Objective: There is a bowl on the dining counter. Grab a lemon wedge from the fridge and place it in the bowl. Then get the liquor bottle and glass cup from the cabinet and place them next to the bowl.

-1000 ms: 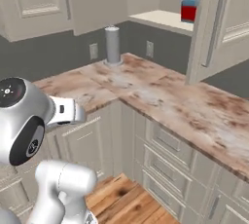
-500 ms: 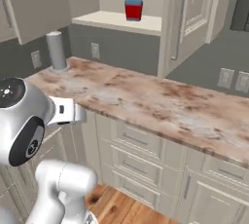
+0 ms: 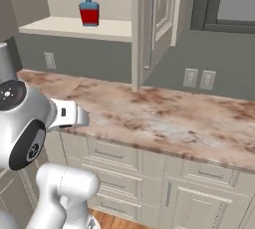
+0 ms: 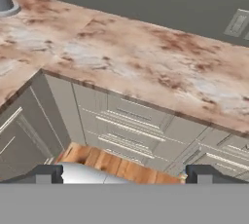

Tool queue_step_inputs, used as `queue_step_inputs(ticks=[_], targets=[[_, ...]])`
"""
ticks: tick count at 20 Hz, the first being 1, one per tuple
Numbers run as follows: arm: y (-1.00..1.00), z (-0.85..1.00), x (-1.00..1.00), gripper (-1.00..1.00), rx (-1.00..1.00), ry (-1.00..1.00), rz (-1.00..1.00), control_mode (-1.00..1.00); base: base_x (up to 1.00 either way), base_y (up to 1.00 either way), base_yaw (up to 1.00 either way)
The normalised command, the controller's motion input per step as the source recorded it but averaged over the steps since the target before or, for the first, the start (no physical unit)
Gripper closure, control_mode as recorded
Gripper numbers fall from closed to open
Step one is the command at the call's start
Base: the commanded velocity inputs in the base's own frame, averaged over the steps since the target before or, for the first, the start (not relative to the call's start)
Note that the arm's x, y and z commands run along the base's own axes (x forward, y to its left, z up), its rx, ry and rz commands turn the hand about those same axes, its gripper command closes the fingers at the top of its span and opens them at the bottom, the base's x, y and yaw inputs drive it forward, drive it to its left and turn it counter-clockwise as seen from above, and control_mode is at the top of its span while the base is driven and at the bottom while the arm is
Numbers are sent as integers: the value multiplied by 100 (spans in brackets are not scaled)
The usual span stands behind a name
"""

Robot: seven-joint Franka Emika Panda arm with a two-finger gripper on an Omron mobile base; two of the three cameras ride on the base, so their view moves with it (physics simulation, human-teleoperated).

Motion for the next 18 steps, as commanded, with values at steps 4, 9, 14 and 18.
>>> queue_step_inputs(ticks=[4,9,14,18], targets=[[0,0,0,-100,0,0,0,100,68,40,-26],[0,0,0,-100,0,0,0,100,62,38,-9],[0,0,0,-100,0,0,0,100,62,38,-9],[0,0,0,-100,0,0,0,100,60,49,-16]])
